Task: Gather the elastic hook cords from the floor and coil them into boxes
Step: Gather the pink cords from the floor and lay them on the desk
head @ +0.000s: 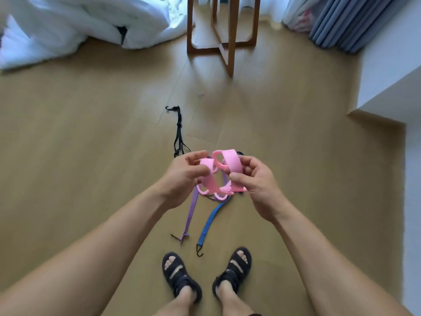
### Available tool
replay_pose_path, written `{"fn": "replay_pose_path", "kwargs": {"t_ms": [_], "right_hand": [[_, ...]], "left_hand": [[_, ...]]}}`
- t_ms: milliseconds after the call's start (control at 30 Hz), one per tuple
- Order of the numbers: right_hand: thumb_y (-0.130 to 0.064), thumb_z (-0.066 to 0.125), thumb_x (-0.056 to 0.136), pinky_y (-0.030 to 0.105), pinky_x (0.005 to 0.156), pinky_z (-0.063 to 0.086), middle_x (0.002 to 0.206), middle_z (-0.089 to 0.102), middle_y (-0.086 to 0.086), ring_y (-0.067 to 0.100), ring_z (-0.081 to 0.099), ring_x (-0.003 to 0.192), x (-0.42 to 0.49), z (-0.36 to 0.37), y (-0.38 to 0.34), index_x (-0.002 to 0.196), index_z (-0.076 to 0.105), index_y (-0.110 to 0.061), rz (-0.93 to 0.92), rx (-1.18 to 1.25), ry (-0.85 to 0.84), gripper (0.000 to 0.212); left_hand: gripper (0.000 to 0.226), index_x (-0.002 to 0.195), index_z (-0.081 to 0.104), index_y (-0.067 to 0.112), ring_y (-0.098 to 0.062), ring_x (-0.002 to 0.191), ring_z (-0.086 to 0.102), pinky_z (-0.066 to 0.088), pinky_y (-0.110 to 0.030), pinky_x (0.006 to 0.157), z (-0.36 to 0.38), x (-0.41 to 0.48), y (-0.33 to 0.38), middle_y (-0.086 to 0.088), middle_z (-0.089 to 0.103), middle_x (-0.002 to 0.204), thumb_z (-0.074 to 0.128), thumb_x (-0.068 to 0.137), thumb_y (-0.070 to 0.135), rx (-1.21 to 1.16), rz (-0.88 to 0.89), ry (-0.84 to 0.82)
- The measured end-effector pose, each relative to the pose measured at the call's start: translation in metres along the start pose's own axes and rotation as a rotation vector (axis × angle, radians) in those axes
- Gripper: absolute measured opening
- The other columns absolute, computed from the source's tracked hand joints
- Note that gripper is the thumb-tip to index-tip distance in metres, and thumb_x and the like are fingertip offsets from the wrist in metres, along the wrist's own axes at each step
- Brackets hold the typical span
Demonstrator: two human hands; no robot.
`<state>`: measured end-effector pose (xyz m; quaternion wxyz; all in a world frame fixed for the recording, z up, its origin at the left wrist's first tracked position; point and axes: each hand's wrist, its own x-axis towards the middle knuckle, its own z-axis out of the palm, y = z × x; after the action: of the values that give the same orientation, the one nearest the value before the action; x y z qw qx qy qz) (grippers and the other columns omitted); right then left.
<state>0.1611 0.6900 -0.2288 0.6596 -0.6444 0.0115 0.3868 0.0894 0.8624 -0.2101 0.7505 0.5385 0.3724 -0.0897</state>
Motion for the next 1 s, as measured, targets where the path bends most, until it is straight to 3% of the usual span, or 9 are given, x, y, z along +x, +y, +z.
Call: {"fn": "replay_pose_path", "kwargs": {"t_ms": [133,267,333,400,467,533,633,833,1000], "right_hand": [[0.006,0.069,0.084,0.025,0.070,0.056,0.100,0.075,0.005,0.010,0.069,0.083,-0.061,-0.003,-0.075,0.096,0.070,-0.014,-0.121,-0.085,0.040,0.024],[-0.004,0.074,0.084,0.024,0.070,0.056,0.079,0.076,-0.007,0.006,0.067,0.071,-0.113,-0.009,-0.133,0.085,0.073,-0.023,-0.222,-0.165,0.108,0.019],[-0.006,0.074,0.084,0.023,0.068,0.054,0.078,0.075,-0.008,0.005,0.067,0.069,-0.137,-0.012,-0.159,0.086,0.073,-0.024,-0.273,-0.200,0.128,0.018],[-0.013,0.076,0.082,0.027,0.073,0.052,0.088,0.072,-0.002,0.010,0.066,0.078,-0.160,-0.017,-0.179,0.086,0.074,-0.020,-0.344,-0.270,0.175,0.008],[-0.028,0.075,0.080,0.021,0.086,0.046,0.101,0.061,0.000,0.016,0.057,0.098,-0.181,-0.021,-0.194,0.084,0.075,-0.016,-0.469,-0.464,0.266,0.014],[-0.040,0.070,0.076,0.011,0.093,0.035,0.113,0.053,-0.003,0.016,0.046,0.113,-0.201,-0.023,-0.205,0.083,0.075,-0.017,-0.563,-0.547,0.348,0.025],[-0.040,0.065,0.079,0.023,0.104,0.039,0.133,0.050,-0.002,0.013,0.044,0.127,-0.230,-0.018,-0.217,0.091,0.076,-0.012,-0.570,-0.419,0.364,0.032],[-0.011,0.064,0.090,0.028,0.081,0.056,0.100,0.071,0.013,0.024,0.069,0.089,-0.276,0.009,-0.219,0.115,0.063,-0.001,-0.584,-0.231,0.406,0.027],[0.003,0.062,0.091,0.031,0.078,0.058,0.100,0.070,0.019,0.025,0.066,0.087,-0.313,0.035,-0.215,0.118,0.063,-0.003,-0.612,-0.260,0.526,0.028]], "left_hand": [[0.064,0.141,0.045,-0.001,-0.012,0.087,0.065,0.053,-0.019,0.070,0.028,-0.064,0.062,-0.007,0.064,0.110,0.057,0.082,-0.021,0.339,0.147,-0.007],[0.053,0.139,0.052,0.003,-0.015,0.096,0.065,0.055,-0.033,0.088,0.052,-0.124,0.113,-0.007,0.068,0.111,0.058,0.088,-0.010,0.639,0.353,0.010],[0.038,0.128,0.064,0.010,-0.009,0.083,0.062,0.054,-0.032,0.080,0.061,-0.146,0.134,-0.001,0.072,0.095,0.057,0.092,-0.001,0.748,0.452,-0.017],[0.022,0.100,0.072,0.026,0.005,0.062,0.053,0.044,-0.015,0.060,0.066,-0.165,0.153,0.022,0.064,0.068,0.057,0.097,0.011,0.867,0.527,-0.026],[0.029,0.073,0.061,0.036,0.003,0.050,0.048,0.035,-0.012,0.048,0.071,-0.182,0.167,0.022,0.055,0.054,0.057,0.099,0.021,0.941,0.577,-0.011],[0.031,0.069,0.056,0.034,-0.002,0.056,0.046,0.035,-0.011,0.051,0.074,-0.196,0.176,0.014,0.053,0.069,0.057,0.099,0.027,0.931,0.630,-0.024],[0.014,0.091,0.064,0.027,-0.001,0.079,0.052,0.038,-0.007,0.066,0.077,-0.212,0.188,0.009,0.057,0.096,0.054,0.100,0.030,0.855,0.686,-0.084],[0.009,0.107,0.061,0.025,-0.012,0.093,0.072,0.052,-0.038,0.089,0.079,-0.229,0.201,0.001,0.077,0.094,0.055,0.100,0.027,0.569,0.684,-0.348],[0.013,0.111,0.060,0.023,-0.015,0.087,0.074,0.057,-0.039,0.079,0.069,-0.233,0.215,0.000,0.077,0.092,0.060,0.098,0.021,0.490,0.780,-0.359]]}}
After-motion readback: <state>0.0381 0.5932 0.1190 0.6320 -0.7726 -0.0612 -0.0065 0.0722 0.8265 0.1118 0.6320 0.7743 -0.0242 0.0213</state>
